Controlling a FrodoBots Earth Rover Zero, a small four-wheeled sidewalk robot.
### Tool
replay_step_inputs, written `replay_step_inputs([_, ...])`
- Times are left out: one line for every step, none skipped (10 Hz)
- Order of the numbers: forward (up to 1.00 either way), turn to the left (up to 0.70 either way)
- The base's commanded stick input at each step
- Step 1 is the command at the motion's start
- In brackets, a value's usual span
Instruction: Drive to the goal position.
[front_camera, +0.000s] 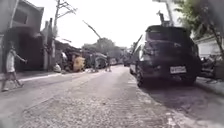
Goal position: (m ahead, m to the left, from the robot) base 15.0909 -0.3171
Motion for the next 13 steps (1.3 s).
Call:
replay_step_inputs([1.00, 0.00])
replay_step_inputs([1.00, 0.00])
replay_step_inputs([1.00, 0.00])
replay_step_inputs([1.00, 0.00])
replay_step_inputs([1.00, 0.00])
replay_step_inputs([1.00, 0.00])
replay_step_inputs([1.00, 0.00])
replay_step_inputs([1.00, 0.00])
replay_step_inputs([1.00, 0.00])
replay_step_inputs([1.00, 0.00])
replay_step_inputs([1.00, 0.00])
replay_step_inputs([1.00, 0.00])
replay_step_inputs([1.00, 0.00])
